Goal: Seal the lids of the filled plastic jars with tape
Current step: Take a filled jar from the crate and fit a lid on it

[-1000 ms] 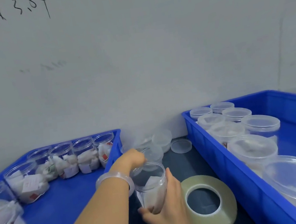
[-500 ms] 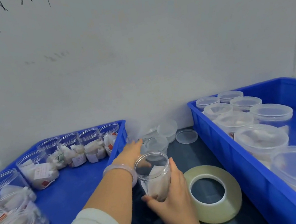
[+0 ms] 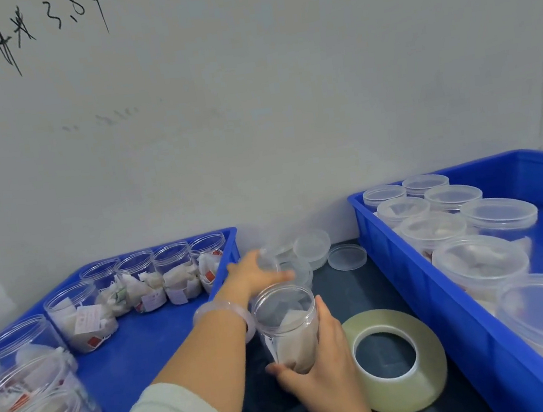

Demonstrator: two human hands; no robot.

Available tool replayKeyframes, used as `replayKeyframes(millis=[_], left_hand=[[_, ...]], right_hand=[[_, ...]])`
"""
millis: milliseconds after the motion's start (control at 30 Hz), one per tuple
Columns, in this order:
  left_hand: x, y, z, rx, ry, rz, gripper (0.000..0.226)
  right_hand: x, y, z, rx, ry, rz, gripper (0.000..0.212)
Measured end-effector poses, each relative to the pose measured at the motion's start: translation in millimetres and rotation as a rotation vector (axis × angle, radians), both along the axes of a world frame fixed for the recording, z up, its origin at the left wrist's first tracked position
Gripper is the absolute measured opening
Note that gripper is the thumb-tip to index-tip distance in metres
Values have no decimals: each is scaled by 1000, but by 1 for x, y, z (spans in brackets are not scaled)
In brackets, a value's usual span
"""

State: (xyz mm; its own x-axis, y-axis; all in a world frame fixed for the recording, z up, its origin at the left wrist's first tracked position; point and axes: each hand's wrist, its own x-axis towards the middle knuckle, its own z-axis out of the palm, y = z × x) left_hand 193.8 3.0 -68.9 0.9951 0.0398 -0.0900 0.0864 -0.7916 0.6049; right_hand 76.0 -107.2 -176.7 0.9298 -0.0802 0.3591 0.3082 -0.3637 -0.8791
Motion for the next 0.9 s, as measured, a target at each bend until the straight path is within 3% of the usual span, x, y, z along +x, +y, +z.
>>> replayKeyframes(millis=[67,100,133,233,267,333,400,467,567,633,700,800,833,867,900], left_hand=[[-7,-12,29,-369,-182,73,96],[-13,-17,43,-439,-256,86,95],[-22,-22,53,-418,-311,92,95],[-56,-36,56,-91,-306,179,89],[-69,-44,45,-16,-252,190,82],[-97,-62,15,89,-228,173,68],[-113,-71,-8,170,-384,225,60],[-115,-63,-15,118,-488,318,58],[-108,-43,-11,-104,-415,284,65],[-105,-33,-14,-201,-331,153,75],[-107,-28,-22,-349,-368,32,78],[-109,-24,-43,-927,-611,116,45],[-109,-22,-52,-1144,-606,162,42],[-105,-23,-60,-1301,-546,183,52],[-102,-23,-69,-1340,-464,173,65]], right_hand=[[0,0,-1,-8,5,-2,120],[0,1,-1,-21,5,-9,119],[1,1,-2,-38,5,-20,119],[-1,2,4,-22,18,-29,115],[-1,2,5,7,31,-20,107],[-4,3,8,95,47,-7,67],[-5,2,7,170,34,-17,47],[-4,2,6,104,-10,8,54],[-6,1,9,87,12,47,91],[-6,0,7,76,3,38,100],[-6,0,4,64,-3,24,101],[-3,0,1,67,5,17,103],[-3,0,2,65,6,21,102],[-1,0,2,78,-4,42,97],[-3,-1,3,101,-8,78,89]])
